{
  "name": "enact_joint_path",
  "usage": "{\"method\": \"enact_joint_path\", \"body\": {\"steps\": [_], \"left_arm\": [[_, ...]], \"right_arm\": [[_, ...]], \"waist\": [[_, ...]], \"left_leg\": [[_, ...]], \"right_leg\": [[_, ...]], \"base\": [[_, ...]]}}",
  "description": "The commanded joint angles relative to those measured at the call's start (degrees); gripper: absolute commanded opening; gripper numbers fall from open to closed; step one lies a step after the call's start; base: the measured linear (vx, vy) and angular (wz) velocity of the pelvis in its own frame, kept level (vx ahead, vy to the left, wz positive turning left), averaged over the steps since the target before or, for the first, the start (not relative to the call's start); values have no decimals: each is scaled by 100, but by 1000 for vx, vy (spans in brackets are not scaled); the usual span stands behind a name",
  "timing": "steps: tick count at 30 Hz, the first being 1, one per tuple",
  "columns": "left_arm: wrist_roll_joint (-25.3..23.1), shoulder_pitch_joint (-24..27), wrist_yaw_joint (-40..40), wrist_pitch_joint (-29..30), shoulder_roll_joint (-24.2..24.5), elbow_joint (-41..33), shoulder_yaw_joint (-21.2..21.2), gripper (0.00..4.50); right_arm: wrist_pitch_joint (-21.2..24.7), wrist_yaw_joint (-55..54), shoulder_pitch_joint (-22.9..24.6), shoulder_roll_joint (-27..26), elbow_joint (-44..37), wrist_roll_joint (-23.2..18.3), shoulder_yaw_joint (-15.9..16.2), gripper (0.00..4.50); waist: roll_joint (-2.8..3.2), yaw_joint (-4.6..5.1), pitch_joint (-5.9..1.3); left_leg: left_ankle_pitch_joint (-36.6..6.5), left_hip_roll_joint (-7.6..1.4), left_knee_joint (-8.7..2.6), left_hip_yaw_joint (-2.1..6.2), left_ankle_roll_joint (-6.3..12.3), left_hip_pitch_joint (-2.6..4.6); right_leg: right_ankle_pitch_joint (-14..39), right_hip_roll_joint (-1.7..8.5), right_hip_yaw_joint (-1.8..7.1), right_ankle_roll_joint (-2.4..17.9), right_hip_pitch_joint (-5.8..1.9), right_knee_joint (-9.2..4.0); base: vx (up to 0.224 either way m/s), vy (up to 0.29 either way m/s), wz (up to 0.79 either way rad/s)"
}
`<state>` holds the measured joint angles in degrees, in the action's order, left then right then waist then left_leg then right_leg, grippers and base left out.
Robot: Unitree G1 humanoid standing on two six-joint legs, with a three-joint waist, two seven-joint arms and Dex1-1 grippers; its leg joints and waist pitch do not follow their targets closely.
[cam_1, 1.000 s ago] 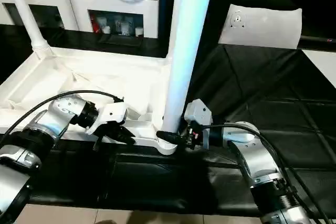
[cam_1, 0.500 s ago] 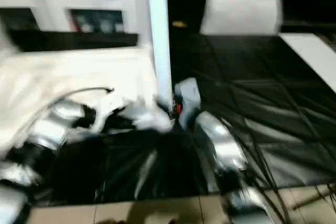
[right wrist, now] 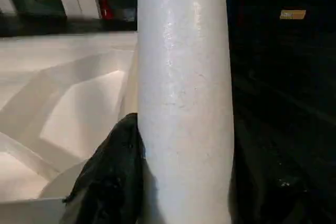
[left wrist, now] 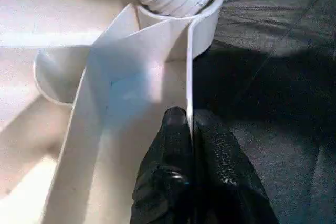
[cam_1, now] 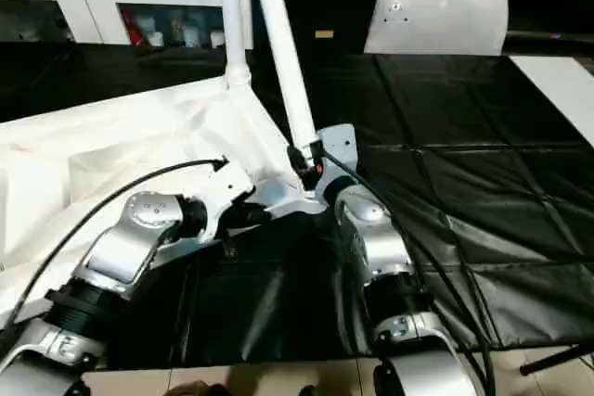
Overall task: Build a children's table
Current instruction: Insert table leg to table base
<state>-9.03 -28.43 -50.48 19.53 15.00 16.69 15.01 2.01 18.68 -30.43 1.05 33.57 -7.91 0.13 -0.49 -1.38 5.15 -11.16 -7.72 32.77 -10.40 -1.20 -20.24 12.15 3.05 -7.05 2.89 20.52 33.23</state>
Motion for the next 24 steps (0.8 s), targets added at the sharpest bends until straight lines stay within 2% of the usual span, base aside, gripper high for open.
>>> {"method": "enact_joint_path", "body": {"steps": [1,2,4,5,6,7,9,10,11,12,14,15,16,17,18,19,20,21,22,24], "left_arm": [[-48,-298,120,-732,246,35,-242,0],[-69,-311,-79,-1065,411,168,-160,0],[-83,-333,-192,-1305,526,298,-100,0],[-61,-362,-234,-1430,569,413,-108,0],[40,-452,-420,-1803,678,729,-122,0],[69,-479,-486,-1907,712,818,-124,0],[99,-554,-578,-2169,786,1016,-94,0],[162,-589,-628,-2231,800,1109,-106,0],[222,-637,-621,-2272,800,1208,-142,0],[336,-677,-696,-2317,787,1278,-188,0],[728,-775,-894,-2232,709,1337,-421,45],[967,-814,-962,-2066,642,1291,-587,45],[1101,-835,-997,-1963,604,1261,-680,56],[1240,-854,-1030,-1851,564,1209,-774,60],[1449,-916,-950,-1718,481,1143,-943,70],[1539,-953,-912,-1693,448,1143,-1007,84],[1612,-983,-876,-1662,419,1136,-1061,84],[1932,-1149,-590,-1390,238,1036,-1334,86],[1977,-1227,-440,-1309,170,1037,-1401,90],[1700,-1535,418,-1038,-72,1122,-1517,120]], "right_arm": [[180,380,393,-164,157,-369,-17,190],[131,547,403,-155,-42,-596,-164,190],[99,656,400,-152,-157,-742,-252,190],[80,765,408,-142,-255,-841,-286,190],[53,1033,440,-108,-523,-1068,-362,190],[54,1123,453,-98,-615,-1147,-390,190],[131,1303,498,-49,-878,-1316,-447,190],[215,1407,527,-21,-1021,-1421,-471,190],[322,1524,568,25,-1188,-1526,-482,190],[401,1618,607,81,-1317,-1591,-473,190],[725,1830,723,281,-1698,-1780,-441,190],[831,1891,766,369,-1848,-1832,-431,190],[875,1919,787,413,-1921,-1853,-427,190],[908,1936,804,448,-1979,-1877,-436,190],[985,1956,843,499,-2099,-1930,-457,190],[1027,1969,859,522,-2152,-1957,-470,190],[1060,1978,872,539,-2195,-1977,-478,190],[1232,2005,957,608,-2433,-2050,-474,190],[1300,2019,990,631,-2517,-2066,-458,190],[1464,2055,1117,679,-2739,-2027,-294,190]], "waist": [[0,-7,-351],[-2,-30,-357],[23,-14,-407],[45,-24,-422],[34,-33,-461],[27,-46,-485],[35,-56,-525],[11,-41,-541],[16,-63,-562],[0,-67,-571],[-33,-76,-549],[-49,-96,-525],[-30,-139,-523],[-25,-144,-505],[-70,-137,-483],[-72,-152,-463],[-70,-151,-448],[-88,-154,-453],[-83,-189,-458],[-101,-204,-477]], "left_leg": [[-1186,-740,-424,325,325,-4],[-1114,-716,-416,322,425,-16],[-697,-738,-401,317,560,-61],[-629,-741,-386,309,583,-40],[-449,-727,-340,278,629,-16],[-267,-720,-324,274,706,-45],[-25,-734,-285,281,861,-47],[32,-730,-272,279,924,-56],[109,-736,-244,274,989,-48],[233,-726,-215,266,1073,-73],[171,-711,-201,248,1095,-115],[-67,-697,-198,228,1007,-116],[-266,-700,-193,209,833,-100],[-373,-708,-202,209,752,-92],[-552,-707,-221,200,608,-87],[-720,-698,-214,191,505,-66],[-783,-684,-213,184,474,-75],[-832,-688,-210,182,390,-66],[-784,-703,-205,183,372,-46],[-708,-705,-204,189,404,-61]], "right_leg": [[1482,873,606,955,-186,-456],[1389,865,605,913,-185,-469],[732,843,574,979,-206,-358],[620,834,566,1003,-191,-353],[262,826,575,1087,-180,-307],[-108,829,570,1164,-203,-242],[-635,825,555,1247,-189,-150],[-742,818,549,1284,-193,-134],[-873,830,545,1315,-185,-102],[-995,829,538,1325,-187,-75],[-865,838,535,1332,-170,-85],[-460,848,538,1289,-161,-137],[-52,870,537,1278,-166,-177],[160,859,541,1274,-136,-207],[542,826,534,1241,-138,-234],[915,844,544,1171,-116,-286],[1113,839,543,1118,-117,-308],[1354,832,545,1021,-125,-320],[1390,827,545,977,-106,-324],[1302,801,536,905,-114,-304]], "base": [[0,0,0],[0,0,0],[0,0,0],[0,0,0],[0,0,0],[0,0,0],[0,0,0],[0,0,0],[0,0,0],[0,0,0],[0,0,0],[0,0,0],[0,0,0],[0,0,0],[0,0,0],[0,0,0],[0,0,0],[0,0,0],[0,0,0],[0,0,0]]}}
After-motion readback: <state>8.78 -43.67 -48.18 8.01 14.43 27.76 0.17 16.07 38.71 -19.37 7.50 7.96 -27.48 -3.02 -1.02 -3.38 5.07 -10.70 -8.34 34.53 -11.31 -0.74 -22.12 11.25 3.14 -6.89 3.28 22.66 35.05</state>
